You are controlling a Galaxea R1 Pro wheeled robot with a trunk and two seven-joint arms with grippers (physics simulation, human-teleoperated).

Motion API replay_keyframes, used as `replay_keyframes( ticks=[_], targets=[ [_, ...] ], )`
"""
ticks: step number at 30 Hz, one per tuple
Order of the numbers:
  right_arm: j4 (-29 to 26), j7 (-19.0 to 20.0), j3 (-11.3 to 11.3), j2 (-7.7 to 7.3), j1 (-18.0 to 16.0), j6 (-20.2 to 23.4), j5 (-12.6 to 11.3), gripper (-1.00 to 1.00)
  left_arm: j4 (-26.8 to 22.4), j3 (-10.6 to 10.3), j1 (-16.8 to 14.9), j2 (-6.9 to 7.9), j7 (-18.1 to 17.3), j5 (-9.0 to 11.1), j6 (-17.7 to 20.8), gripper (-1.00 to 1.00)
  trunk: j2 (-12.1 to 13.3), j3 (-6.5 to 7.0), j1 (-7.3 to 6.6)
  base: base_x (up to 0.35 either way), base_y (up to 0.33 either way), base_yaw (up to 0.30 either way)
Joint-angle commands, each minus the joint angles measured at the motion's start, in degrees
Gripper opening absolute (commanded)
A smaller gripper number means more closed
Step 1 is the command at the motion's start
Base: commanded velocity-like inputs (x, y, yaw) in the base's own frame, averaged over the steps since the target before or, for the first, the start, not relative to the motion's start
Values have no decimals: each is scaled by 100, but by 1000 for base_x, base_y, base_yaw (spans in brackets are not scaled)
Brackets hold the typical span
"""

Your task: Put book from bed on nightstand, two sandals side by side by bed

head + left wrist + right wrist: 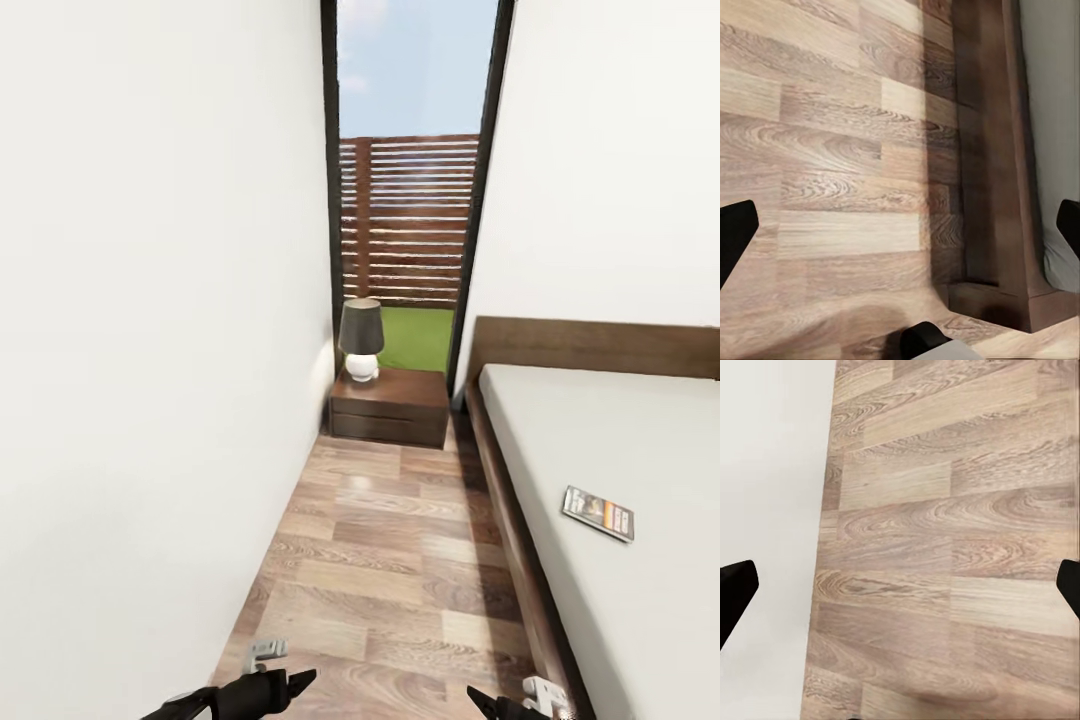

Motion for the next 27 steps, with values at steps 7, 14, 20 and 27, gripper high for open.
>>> replay_keyframes(
  ticks=[7,14,20,27],
  targets=[
    [16,15,26,-8,-9,-11,-61,100,-1,-43,-2,2,-13,33,-23,100,-3,-6,0,156,43,-171],
    [18,17,29,-9,-5,-11,-62,100,-1,-47,-2,2,-13,33,-23,100,-3,-6,0,298,93,-20],
    [18,11,30,-9,-7,-11,-62,100,-1,-48,-2,2,-13,33,-23,100,-3,-6,0,314,79,-1],
    [18,15,30,-9,-10,-11,-62,100,-1,-47,-2,2,-13,33,-23,100,-3,-6,0,316,13,0]
  ],
)
